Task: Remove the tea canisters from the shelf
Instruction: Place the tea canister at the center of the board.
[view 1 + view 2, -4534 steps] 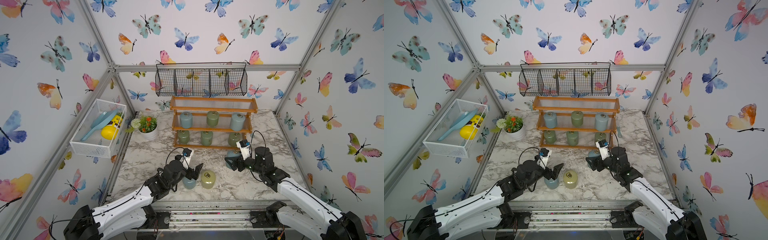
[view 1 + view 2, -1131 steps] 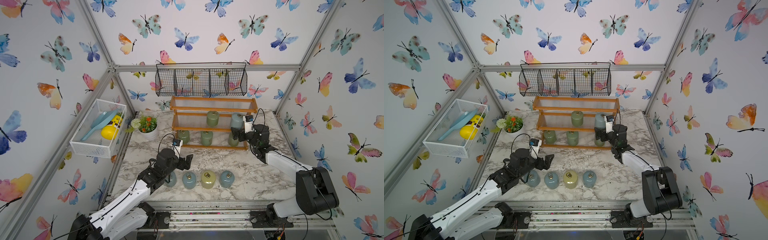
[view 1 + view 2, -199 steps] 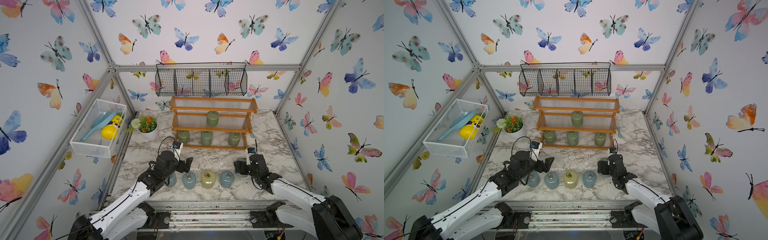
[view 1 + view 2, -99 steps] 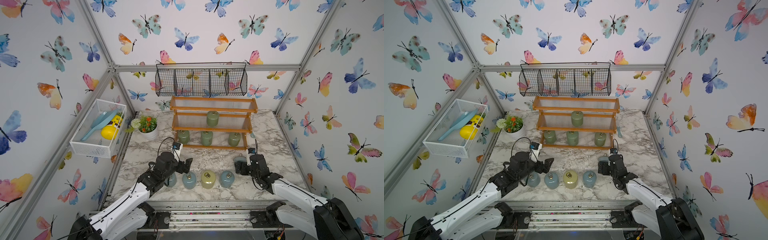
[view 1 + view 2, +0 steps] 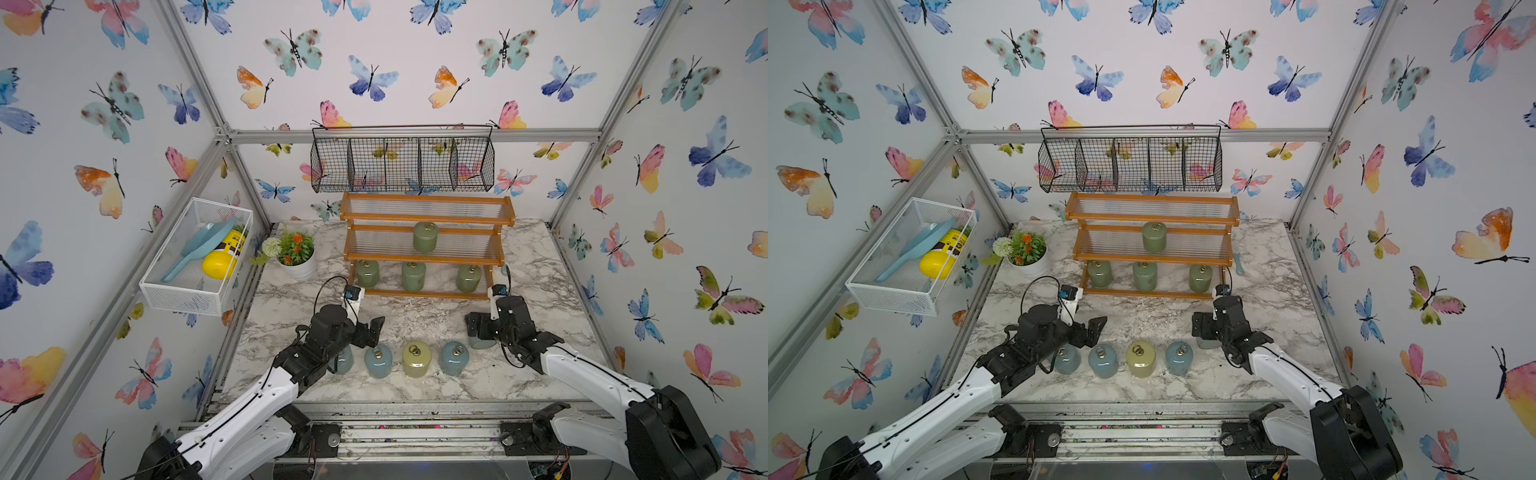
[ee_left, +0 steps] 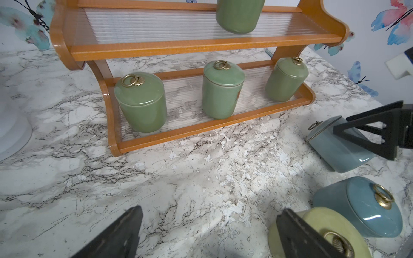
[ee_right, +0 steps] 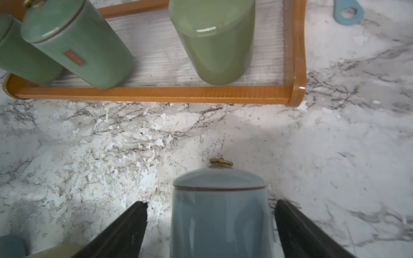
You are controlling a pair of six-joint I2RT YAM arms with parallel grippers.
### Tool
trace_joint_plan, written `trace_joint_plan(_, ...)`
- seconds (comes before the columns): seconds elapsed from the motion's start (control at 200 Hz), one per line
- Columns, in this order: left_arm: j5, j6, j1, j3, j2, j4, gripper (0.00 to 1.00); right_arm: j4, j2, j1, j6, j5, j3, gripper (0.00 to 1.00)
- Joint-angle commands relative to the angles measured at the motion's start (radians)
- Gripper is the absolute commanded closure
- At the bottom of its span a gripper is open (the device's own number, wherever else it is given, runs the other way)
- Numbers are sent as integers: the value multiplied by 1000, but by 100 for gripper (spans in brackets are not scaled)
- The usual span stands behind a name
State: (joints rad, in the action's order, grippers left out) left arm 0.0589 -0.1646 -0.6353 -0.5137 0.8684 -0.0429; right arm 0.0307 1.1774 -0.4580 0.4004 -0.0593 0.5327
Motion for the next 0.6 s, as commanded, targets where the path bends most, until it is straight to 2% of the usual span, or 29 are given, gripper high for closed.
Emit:
trace_joint_plan(0.0,14,2,-2,7,-18,-2,1,90,57,-4,-46,40,88,2)
trace_joint_plan(0.21,18,0,0,9,-26,-3,2,263,194,4,-110,42,255,0)
trace_joint_plan(0.405,23,-1,-1,14,-39,-9,2,368,289,18,-157,128,357,0)
trace_joint_plan(0.596,28,0,1,22,-52,-9,2,471,376,22,-195,158,430,0)
